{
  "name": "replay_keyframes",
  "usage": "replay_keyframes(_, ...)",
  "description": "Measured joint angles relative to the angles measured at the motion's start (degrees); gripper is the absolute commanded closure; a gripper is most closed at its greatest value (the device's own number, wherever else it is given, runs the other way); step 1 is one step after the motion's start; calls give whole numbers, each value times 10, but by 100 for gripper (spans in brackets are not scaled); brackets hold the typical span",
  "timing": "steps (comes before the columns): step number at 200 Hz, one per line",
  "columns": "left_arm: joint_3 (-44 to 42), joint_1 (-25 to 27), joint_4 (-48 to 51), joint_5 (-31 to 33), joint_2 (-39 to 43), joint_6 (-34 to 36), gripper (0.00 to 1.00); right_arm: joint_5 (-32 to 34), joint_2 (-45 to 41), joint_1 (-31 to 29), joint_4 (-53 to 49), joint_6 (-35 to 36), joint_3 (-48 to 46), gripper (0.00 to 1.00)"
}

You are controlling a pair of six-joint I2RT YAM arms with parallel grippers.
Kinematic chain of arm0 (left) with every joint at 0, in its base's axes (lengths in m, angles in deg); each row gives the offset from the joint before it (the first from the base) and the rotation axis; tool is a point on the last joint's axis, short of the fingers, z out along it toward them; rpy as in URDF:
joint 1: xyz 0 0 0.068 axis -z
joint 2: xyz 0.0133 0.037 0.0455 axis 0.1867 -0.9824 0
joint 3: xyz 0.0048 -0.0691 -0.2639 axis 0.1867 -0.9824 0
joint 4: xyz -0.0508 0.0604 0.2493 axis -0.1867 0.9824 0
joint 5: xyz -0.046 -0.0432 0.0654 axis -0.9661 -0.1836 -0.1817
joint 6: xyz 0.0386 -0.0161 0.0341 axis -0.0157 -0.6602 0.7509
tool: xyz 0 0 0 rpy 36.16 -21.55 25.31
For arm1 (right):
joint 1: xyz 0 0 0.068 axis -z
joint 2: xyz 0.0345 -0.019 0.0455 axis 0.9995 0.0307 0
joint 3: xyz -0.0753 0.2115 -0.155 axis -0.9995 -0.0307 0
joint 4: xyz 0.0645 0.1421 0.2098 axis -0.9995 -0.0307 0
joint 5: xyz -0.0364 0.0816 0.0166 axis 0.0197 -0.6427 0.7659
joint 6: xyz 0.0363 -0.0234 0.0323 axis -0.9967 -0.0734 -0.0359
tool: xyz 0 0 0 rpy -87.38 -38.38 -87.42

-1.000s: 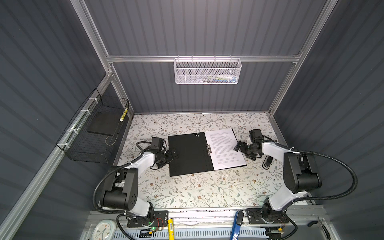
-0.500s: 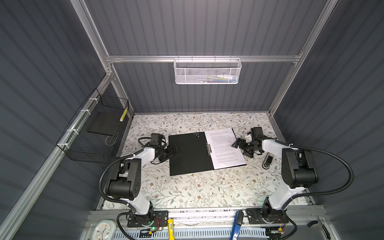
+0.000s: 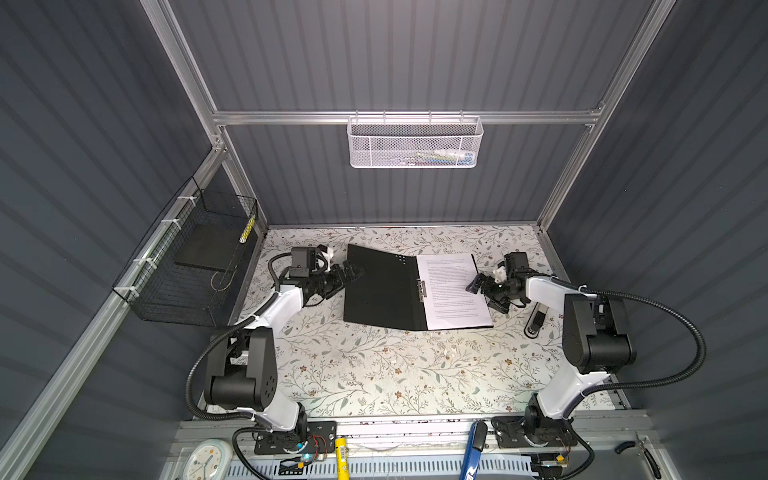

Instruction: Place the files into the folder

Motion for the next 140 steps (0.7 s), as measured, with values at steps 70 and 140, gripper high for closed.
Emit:
replay_keyframes(70, 44, 162, -46, -62, 20, -59, 0, -40, 5, -98, 15, -55, 0, 1)
replay_keyframes(140, 121, 359, -124, -3, -142, -99, 0, 0, -201, 52, 37, -168, -71, 1)
